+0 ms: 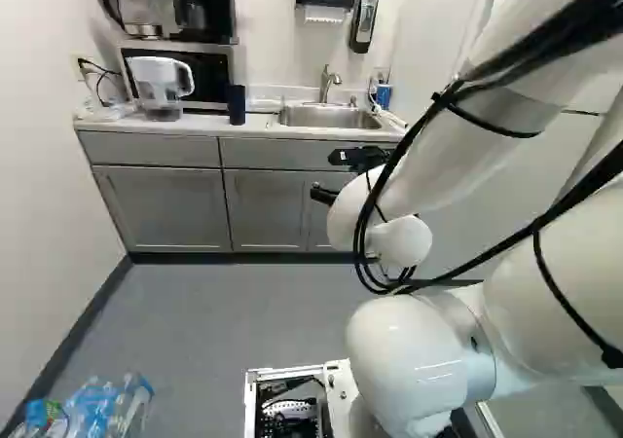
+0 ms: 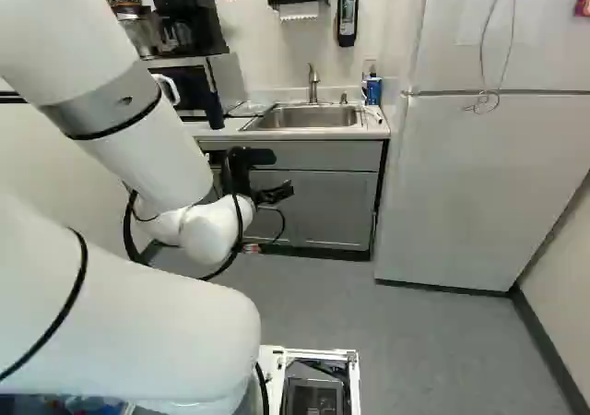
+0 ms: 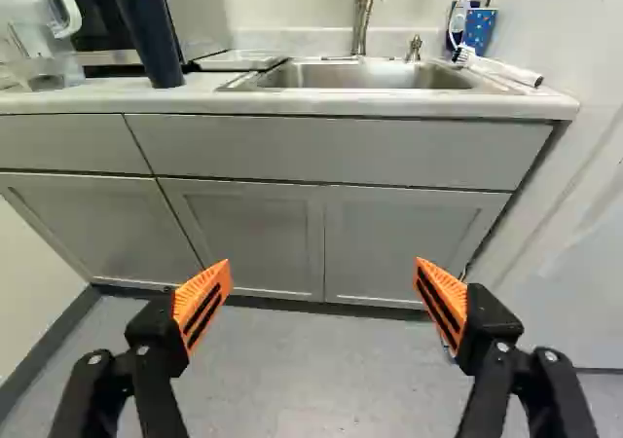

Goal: Rinse the cup and place it in the tray

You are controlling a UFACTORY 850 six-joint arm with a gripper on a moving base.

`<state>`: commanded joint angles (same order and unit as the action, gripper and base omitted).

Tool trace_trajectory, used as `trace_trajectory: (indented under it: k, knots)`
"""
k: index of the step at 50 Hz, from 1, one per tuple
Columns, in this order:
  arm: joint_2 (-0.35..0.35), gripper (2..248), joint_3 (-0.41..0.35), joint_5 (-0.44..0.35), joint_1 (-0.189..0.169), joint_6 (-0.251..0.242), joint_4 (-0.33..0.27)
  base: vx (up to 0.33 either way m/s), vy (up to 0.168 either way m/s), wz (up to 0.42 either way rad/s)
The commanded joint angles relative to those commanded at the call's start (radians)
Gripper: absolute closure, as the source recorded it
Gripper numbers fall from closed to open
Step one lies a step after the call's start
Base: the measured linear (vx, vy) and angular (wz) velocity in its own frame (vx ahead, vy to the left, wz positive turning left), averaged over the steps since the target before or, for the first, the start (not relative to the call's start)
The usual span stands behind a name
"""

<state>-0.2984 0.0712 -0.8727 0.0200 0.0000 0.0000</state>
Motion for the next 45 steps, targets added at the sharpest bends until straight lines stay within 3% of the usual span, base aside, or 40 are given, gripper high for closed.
trace_trajectory:
  k: [45]
  knots:
    - [0.09, 3, 0.175, 0.0, -0.003, 0.0, 0.0, 0.0, 0.0, 0.0]
